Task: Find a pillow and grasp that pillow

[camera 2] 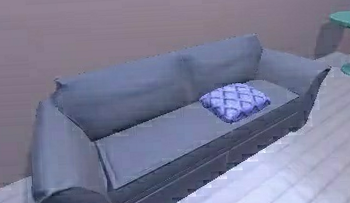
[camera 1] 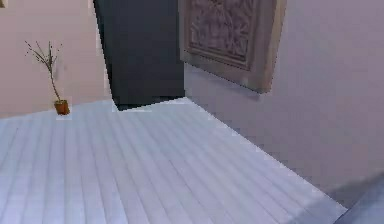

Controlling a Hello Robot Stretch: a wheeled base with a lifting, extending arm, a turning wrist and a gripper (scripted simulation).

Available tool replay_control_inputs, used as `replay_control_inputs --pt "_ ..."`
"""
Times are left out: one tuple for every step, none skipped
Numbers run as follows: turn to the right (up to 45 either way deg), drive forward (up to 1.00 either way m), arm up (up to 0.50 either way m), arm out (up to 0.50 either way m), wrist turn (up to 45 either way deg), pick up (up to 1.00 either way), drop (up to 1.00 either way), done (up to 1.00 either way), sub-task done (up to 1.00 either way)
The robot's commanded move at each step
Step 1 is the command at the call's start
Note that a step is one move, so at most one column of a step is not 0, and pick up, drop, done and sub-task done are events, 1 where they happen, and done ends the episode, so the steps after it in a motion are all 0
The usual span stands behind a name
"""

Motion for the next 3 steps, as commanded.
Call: replay_control_inputs --pt "45.0 0.0 0.0 0.0 0.0 0.0 0.0 0.0 0.0" --pt "24.0 0.0 0.0 0.0 0.0 0.0 0.0 0.0 0.0" --pt "0.0 0.05 0.0 0.0 0.0 0.0 0.0 0.0 0.0"
